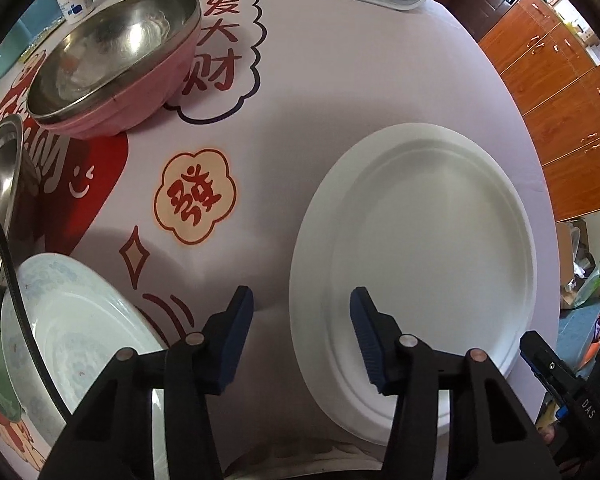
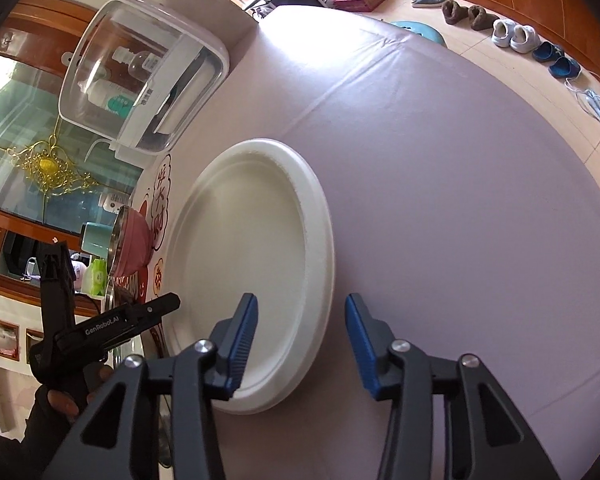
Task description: Organize plates and bowls
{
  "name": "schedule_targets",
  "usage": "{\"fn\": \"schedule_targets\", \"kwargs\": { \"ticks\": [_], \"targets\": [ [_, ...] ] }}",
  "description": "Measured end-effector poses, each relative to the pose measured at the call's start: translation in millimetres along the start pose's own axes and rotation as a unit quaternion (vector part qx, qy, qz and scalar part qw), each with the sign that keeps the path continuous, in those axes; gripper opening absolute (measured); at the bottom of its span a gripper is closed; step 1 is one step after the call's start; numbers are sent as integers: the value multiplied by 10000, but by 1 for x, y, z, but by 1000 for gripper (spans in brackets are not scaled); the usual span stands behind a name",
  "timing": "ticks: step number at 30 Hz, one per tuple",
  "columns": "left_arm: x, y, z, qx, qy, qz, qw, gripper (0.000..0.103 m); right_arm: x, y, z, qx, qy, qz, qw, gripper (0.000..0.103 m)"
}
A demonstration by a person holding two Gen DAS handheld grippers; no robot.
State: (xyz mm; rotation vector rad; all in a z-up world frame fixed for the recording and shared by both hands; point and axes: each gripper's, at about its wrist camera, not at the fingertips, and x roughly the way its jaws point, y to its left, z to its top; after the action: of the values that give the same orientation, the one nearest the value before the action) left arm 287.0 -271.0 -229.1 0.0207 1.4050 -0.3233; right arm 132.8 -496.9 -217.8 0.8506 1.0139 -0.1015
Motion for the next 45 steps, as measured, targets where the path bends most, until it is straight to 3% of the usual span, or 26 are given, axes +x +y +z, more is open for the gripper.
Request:
{"fn": "schedule_targets", "kwargs": {
  "ticks": [6, 9, 16, 23, 34, 45],
  "targets": [
    [-2, 3, 1, 6, -11, -99, 9999, 24, 3, 3, 2, -68, 8, -21, 10000, 37],
    [-2, -1, 3, 87, -4, -84, 9999, 21, 2, 1, 2, -75, 33, -51, 10000, 33],
    [-1, -3, 6, 191, -21, -86, 9998, 21, 5, -5, 2, 120, 21, -90, 9999, 16],
    [-8, -6, 3, 197, -156, -102, 9996, 20, -1, -3, 1, 74, -57, -103, 9999, 16],
    [-49, -4, -11, 278, -624, -416, 9968, 20, -33, 2, -2, -68, -416, 6, 9991, 16],
    [-89, -11, -30, 254, -932, -506, 9940, 20, -66, 15, -10, -226, -655, 132, 9975, 16]
  ]
}}
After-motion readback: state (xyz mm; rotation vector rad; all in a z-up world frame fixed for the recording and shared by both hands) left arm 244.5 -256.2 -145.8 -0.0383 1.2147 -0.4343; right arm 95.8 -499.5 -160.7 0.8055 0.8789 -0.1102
